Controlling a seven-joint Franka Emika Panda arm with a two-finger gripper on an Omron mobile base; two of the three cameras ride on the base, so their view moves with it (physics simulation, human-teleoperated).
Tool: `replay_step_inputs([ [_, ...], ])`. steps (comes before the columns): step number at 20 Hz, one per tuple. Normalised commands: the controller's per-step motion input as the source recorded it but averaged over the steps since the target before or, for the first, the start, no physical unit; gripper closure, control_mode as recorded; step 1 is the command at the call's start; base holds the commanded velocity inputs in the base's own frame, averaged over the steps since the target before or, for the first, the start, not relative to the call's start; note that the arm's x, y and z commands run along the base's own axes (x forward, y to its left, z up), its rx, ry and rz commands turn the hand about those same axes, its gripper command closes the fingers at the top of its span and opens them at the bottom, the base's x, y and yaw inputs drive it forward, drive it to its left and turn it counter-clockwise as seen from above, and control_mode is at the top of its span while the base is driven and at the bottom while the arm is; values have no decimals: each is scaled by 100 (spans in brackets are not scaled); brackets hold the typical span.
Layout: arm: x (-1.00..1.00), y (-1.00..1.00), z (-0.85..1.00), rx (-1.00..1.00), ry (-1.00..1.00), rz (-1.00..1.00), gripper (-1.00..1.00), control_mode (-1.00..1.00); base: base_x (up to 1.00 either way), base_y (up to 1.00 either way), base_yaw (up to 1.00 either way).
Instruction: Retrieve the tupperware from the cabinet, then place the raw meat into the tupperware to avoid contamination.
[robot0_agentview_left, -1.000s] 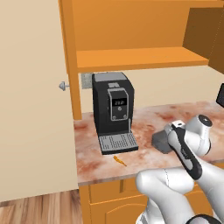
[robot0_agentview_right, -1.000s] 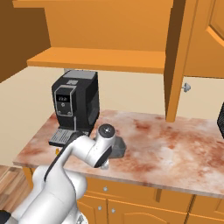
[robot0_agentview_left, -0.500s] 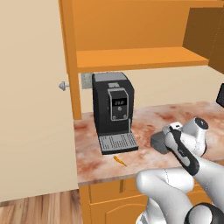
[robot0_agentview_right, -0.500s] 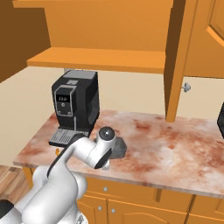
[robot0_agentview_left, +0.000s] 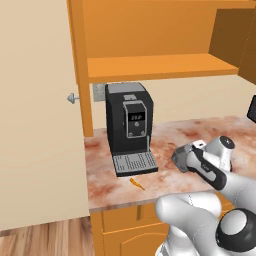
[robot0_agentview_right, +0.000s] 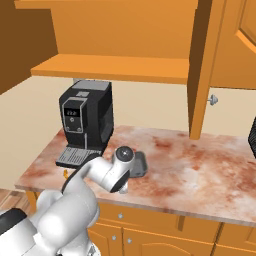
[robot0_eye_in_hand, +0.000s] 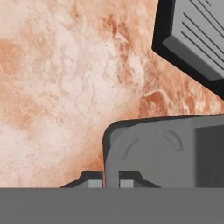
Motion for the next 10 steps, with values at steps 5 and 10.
replay_step_inputs([
  [5,4,0,-9,0,-1,0,100,-100,0,0,0],
  [10,0,0,-1,0,0,0,100,-100,0,0,0],
])
